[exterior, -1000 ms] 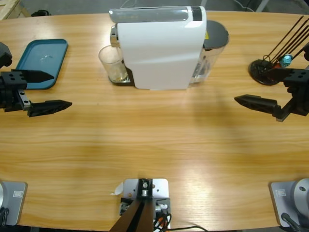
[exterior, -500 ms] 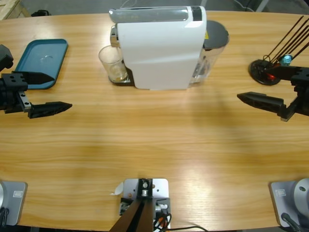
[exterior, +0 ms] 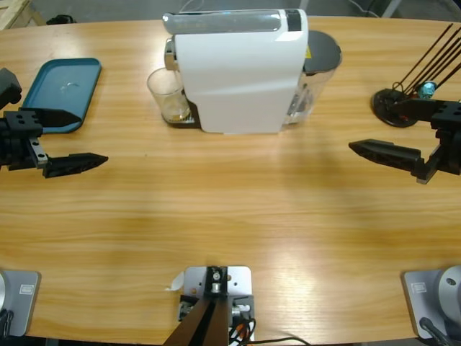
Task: Pour coffee
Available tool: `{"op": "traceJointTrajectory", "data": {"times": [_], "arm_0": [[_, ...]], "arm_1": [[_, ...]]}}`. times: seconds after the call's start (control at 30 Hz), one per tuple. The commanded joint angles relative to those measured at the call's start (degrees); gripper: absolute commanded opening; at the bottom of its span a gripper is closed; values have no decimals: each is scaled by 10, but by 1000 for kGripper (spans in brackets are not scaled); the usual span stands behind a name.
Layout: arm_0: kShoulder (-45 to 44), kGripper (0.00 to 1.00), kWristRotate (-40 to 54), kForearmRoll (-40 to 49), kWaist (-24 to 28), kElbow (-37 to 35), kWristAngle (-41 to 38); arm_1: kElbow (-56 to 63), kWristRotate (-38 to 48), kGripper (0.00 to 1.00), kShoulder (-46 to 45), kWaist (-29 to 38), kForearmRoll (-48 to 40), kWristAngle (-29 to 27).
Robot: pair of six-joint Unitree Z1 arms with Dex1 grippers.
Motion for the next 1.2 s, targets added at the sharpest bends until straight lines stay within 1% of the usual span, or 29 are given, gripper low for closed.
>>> {"op": "traceJointTrajectory", "data": {"times": [0.03, 1.2], "arm_0": [[8, 991, -9, -6, -6, 21, 9], [2, 991, -15, -5, -6, 26, 20]], "arm_1": [[25, -1, 1000, 19, 7, -15, 3], [27, 5, 1000, 21, 7, -17, 6]]}}
